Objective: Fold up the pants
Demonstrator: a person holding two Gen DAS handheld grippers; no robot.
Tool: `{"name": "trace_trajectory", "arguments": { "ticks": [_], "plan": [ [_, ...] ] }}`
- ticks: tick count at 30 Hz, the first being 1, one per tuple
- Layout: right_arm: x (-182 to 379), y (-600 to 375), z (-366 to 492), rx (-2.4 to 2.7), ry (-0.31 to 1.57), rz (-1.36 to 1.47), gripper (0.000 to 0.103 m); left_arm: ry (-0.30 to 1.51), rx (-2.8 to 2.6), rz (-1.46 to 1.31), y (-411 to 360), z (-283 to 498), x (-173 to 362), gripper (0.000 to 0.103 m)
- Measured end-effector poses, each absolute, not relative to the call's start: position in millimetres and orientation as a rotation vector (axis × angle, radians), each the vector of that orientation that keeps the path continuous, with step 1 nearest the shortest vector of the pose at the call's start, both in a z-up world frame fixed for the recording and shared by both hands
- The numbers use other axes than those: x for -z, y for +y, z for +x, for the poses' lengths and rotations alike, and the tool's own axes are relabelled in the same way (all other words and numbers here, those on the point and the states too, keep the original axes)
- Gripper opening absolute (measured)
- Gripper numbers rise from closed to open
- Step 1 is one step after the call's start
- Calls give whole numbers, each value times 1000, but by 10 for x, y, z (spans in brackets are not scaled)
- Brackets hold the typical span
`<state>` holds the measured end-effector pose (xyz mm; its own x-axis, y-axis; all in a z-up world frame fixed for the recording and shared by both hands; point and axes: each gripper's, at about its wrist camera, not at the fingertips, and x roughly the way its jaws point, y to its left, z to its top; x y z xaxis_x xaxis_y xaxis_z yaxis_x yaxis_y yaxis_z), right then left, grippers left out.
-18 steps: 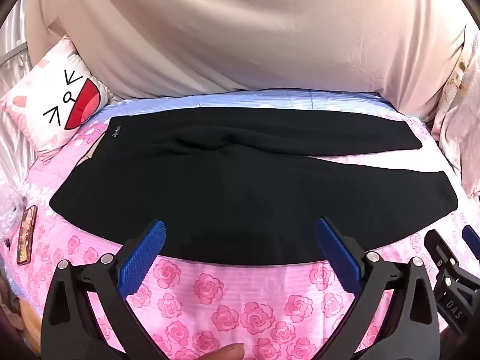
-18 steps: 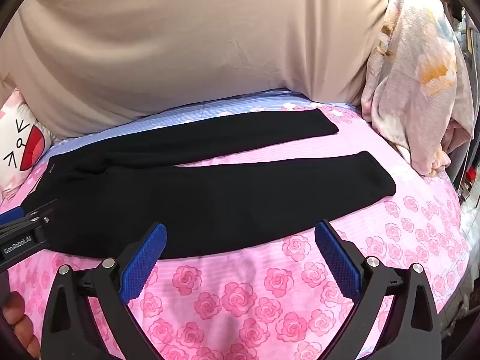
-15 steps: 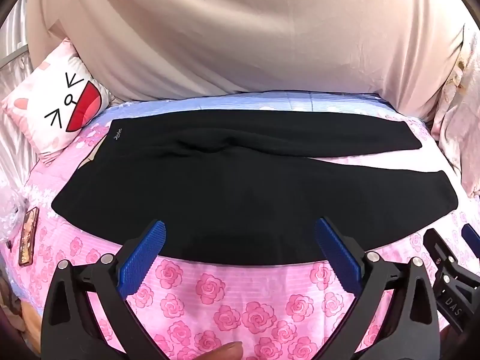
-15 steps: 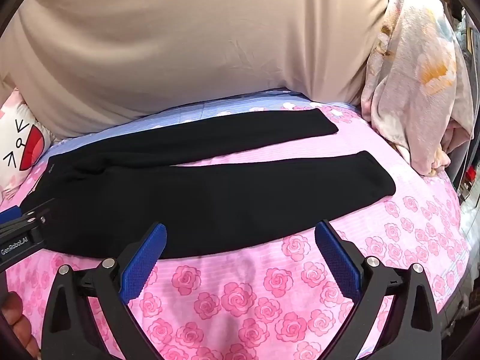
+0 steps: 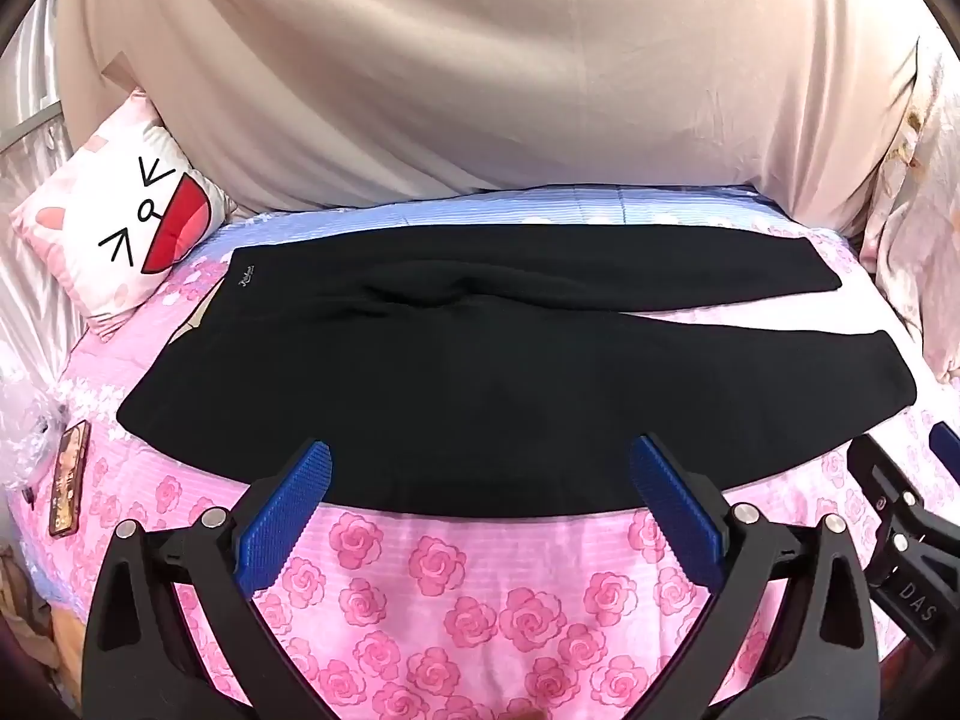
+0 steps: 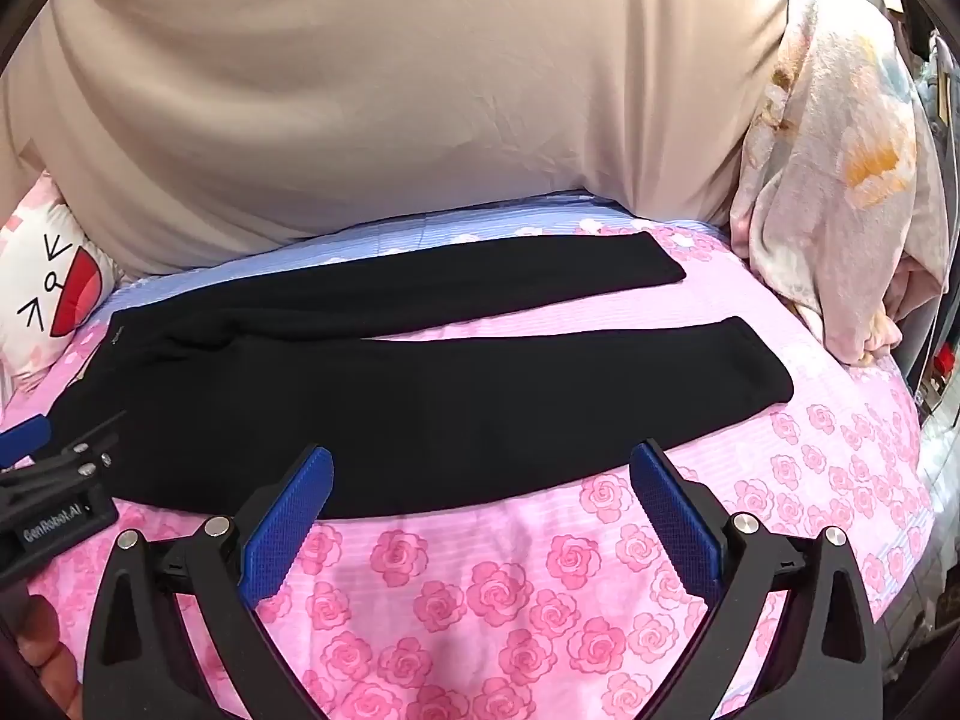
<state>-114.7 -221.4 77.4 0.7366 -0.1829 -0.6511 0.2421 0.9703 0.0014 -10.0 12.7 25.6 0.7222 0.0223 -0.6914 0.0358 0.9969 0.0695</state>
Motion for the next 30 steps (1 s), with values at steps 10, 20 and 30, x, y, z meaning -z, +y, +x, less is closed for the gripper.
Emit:
{"name": "trace_trajectory", "arguments": {
  "ticks": [10, 20, 30],
  "plan": [
    [-798, -2074, -1156, 220, 703, 62, 98, 766, -5, 75, 152, -31, -277, 98],
    [-771, -2065, -1158, 224, 714, 68, 98, 751, -7, 94, 110, -239, -142, 98],
    [-742, -2100, -1163, 225, 723, 78, 98, 759, -6, 99, 78, -238, -99, 98]
  ]
}}
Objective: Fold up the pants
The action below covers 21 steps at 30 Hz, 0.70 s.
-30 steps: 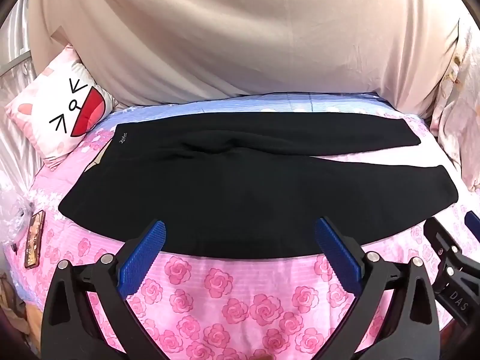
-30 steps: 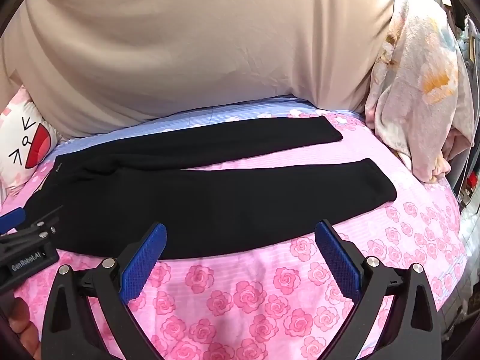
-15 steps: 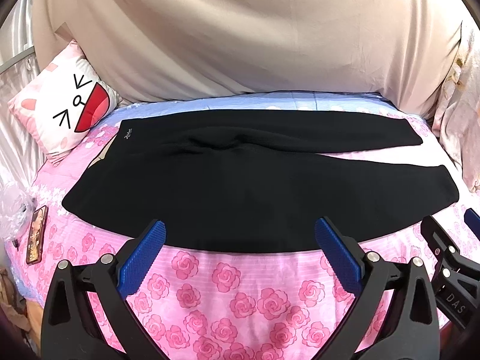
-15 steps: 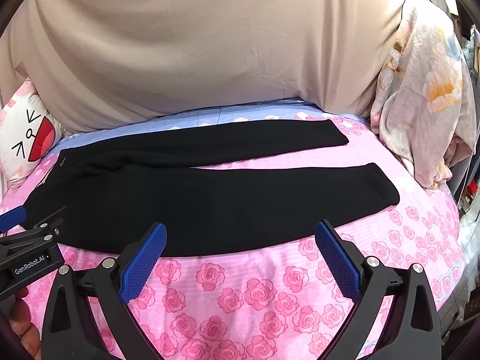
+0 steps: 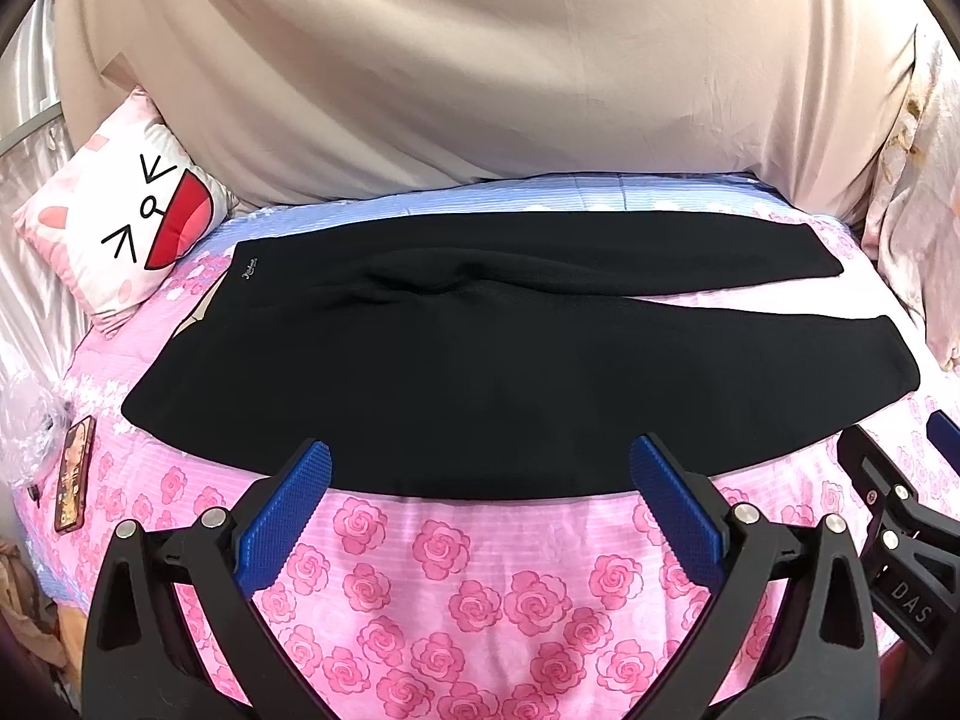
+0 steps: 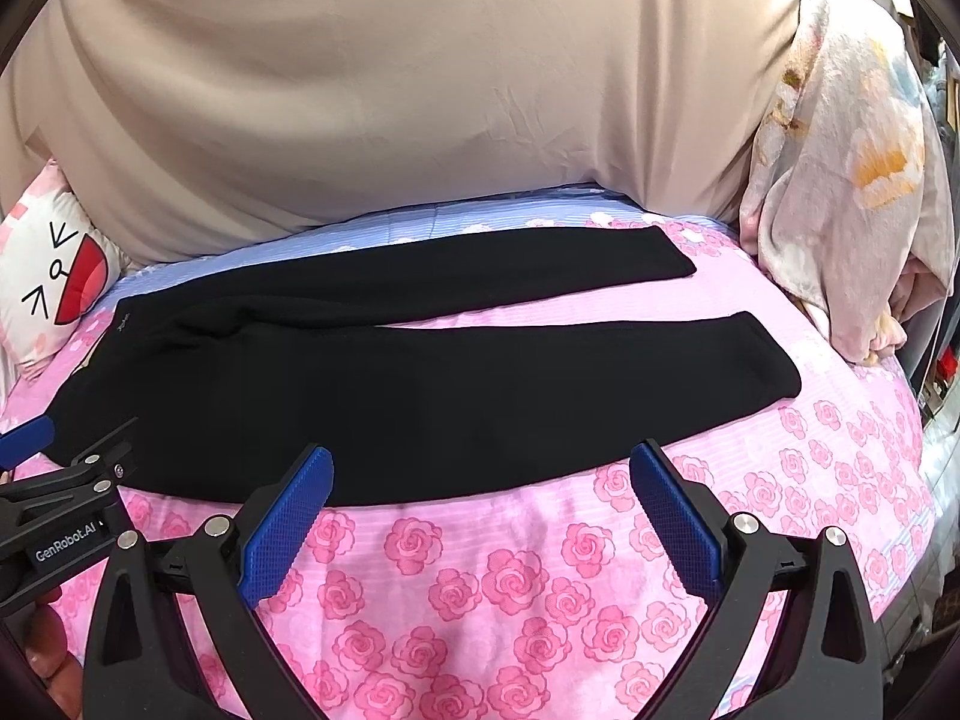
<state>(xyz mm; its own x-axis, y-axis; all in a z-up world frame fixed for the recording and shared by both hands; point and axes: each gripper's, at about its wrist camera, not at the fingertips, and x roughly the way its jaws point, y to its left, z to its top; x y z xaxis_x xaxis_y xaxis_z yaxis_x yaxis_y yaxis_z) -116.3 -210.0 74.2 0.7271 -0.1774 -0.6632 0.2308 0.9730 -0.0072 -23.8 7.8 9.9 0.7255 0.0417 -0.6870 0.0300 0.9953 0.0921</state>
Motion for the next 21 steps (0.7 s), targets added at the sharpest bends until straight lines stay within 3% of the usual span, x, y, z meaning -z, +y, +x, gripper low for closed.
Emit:
{"name": "trace_trajectory", "arguments": {
  "ticks": [21],
  "plan": [
    [-730, -2113, -1161, 220, 732, 84, 98, 764, -7, 107, 36, -264, -65, 98]
  ]
}}
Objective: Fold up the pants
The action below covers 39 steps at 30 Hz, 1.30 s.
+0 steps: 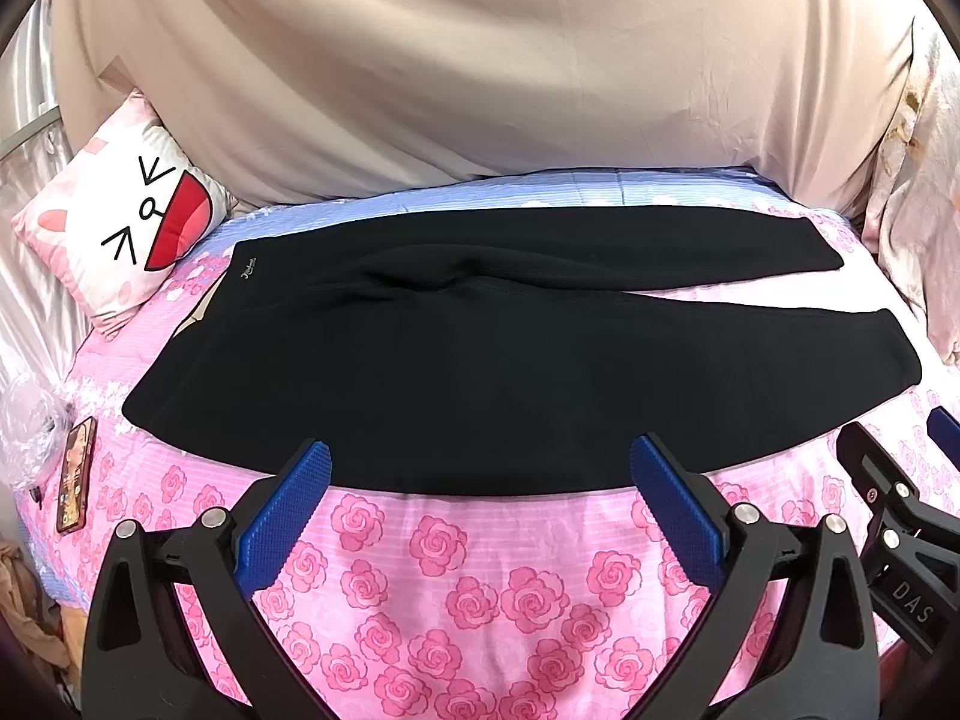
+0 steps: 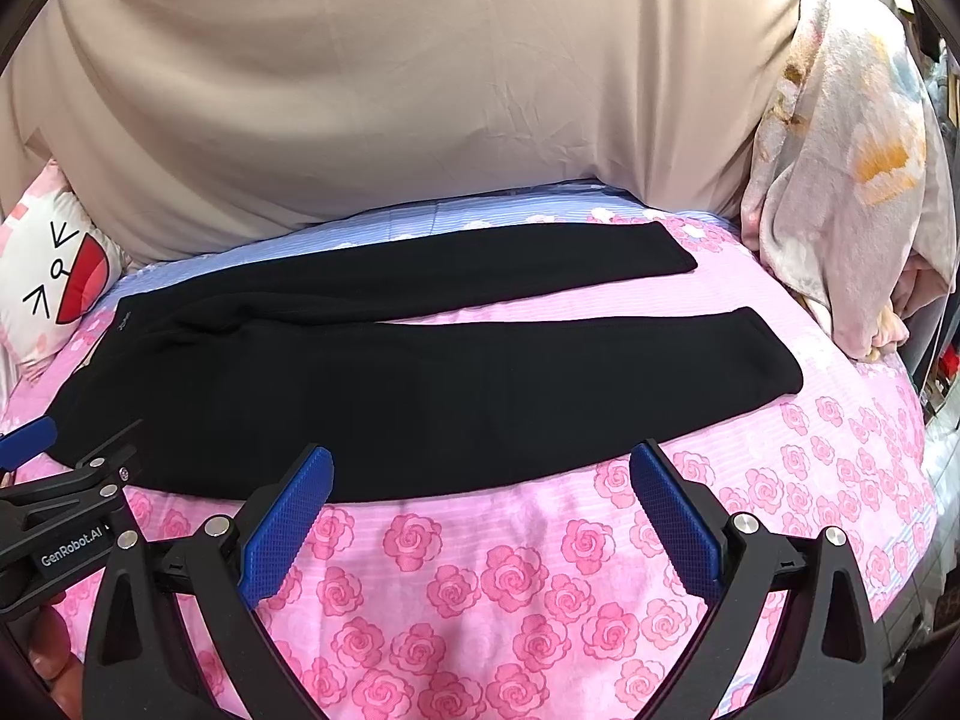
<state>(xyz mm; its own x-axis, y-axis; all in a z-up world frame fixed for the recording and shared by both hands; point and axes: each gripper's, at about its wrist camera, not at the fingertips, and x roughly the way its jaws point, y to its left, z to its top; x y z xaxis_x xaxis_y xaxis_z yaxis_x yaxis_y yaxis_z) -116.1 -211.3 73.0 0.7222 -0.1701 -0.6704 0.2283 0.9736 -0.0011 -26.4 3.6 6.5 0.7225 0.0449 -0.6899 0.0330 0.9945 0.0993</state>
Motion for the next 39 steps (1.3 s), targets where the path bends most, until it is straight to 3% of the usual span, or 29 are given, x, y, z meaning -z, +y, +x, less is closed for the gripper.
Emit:
{"name": "trace_trajectory", "arguments": {
  "ticks": [39],
  "plan": [
    [-547, -2169, -940, 212, 796, 92, 98, 816, -17, 125, -62, -32, 114, 98]
  ]
}}
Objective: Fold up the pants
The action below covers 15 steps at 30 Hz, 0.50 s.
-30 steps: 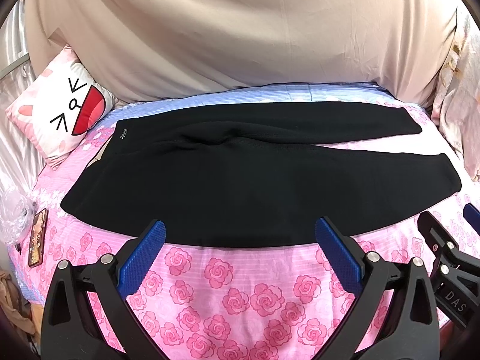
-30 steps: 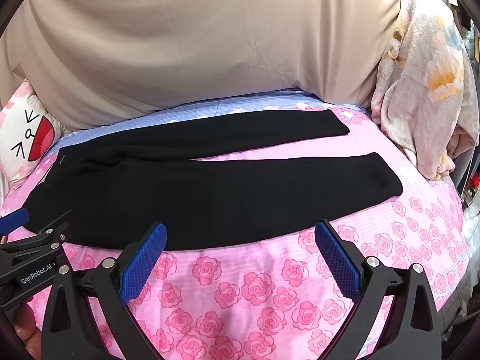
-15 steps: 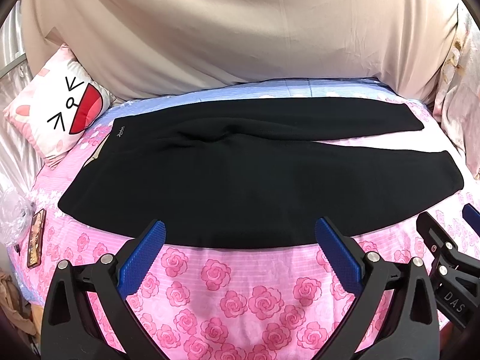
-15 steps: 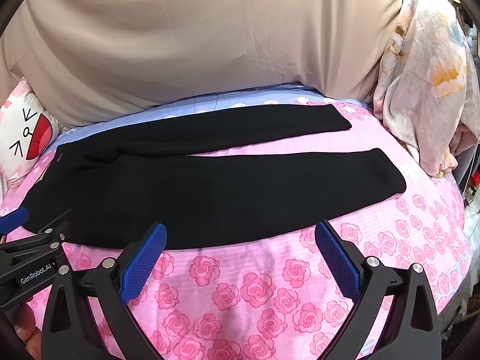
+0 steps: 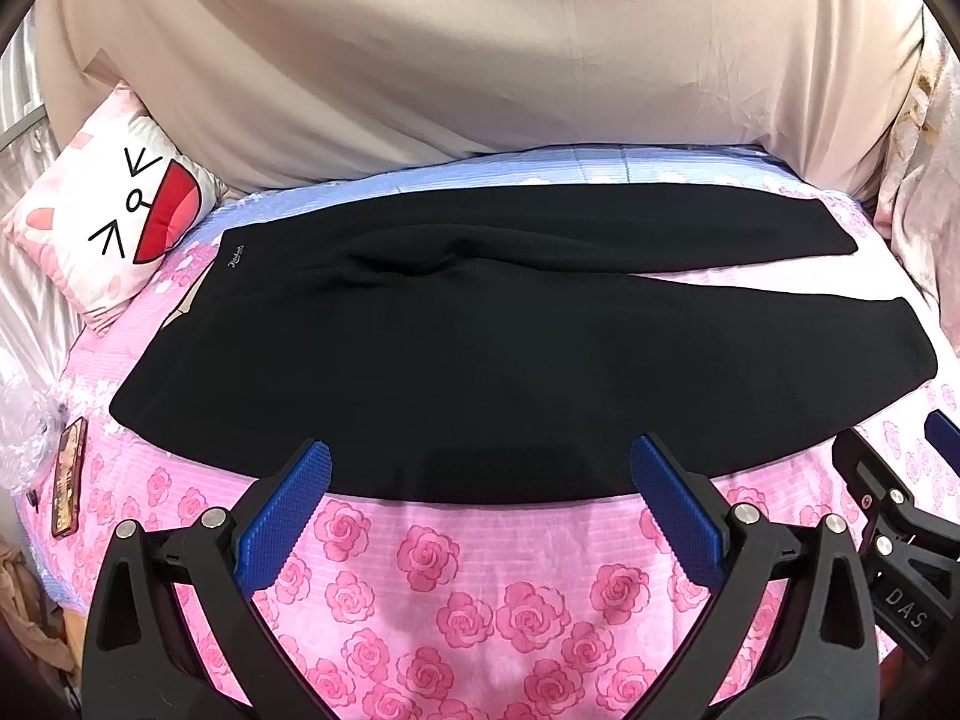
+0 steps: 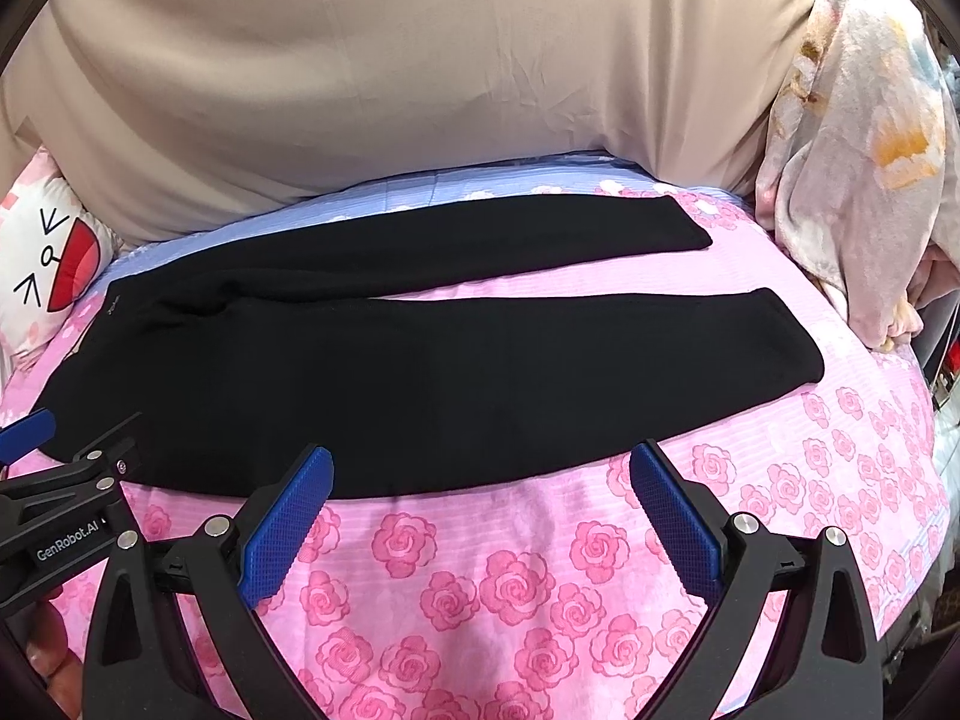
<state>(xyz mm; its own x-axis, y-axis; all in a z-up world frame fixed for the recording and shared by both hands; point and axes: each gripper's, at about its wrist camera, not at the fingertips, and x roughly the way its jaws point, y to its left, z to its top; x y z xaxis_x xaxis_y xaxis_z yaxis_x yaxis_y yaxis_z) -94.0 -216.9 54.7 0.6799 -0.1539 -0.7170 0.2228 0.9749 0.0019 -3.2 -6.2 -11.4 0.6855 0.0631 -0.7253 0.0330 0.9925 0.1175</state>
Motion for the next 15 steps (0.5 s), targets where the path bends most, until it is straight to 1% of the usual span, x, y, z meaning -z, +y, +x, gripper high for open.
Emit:
{"name": "trace_trajectory", "arguments": {
  "ticks": [10, 15],
  "plan": [
    [-381, -2260, -696, 211, 837, 86, 98, 854, -30, 114, -6, 255, 252, 98],
    [-237, -2643, -245, 202, 860, 139, 98, 864, -16, -34, 441, 656, 231, 98]
  ]
}}
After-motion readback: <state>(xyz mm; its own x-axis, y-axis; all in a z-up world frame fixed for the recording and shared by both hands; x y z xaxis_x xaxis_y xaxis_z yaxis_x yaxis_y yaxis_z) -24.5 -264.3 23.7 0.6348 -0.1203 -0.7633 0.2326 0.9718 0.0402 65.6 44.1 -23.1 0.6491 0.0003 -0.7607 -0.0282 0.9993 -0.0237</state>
